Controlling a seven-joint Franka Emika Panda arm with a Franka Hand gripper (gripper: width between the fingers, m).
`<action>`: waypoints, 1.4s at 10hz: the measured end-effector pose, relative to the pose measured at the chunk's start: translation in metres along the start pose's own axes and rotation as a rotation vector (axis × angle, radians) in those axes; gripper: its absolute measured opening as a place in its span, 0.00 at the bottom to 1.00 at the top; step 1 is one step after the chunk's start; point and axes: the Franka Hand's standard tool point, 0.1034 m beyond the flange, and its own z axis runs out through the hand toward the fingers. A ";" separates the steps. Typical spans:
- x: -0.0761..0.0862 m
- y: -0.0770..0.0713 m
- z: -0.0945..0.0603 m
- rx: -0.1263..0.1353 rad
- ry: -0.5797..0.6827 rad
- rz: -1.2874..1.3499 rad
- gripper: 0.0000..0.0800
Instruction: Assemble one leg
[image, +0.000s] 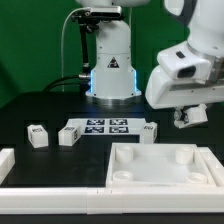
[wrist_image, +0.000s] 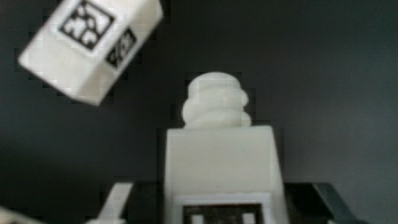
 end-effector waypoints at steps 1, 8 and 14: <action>0.009 0.005 -0.014 -0.003 0.070 -0.015 0.36; 0.032 0.021 -0.029 -0.024 0.472 -0.051 0.36; 0.102 0.058 -0.062 -0.036 0.485 -0.074 0.36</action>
Offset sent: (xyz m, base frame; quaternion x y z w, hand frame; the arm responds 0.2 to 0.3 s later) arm 0.0363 -0.0088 0.0172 -0.0117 0.1102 -0.0555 0.9923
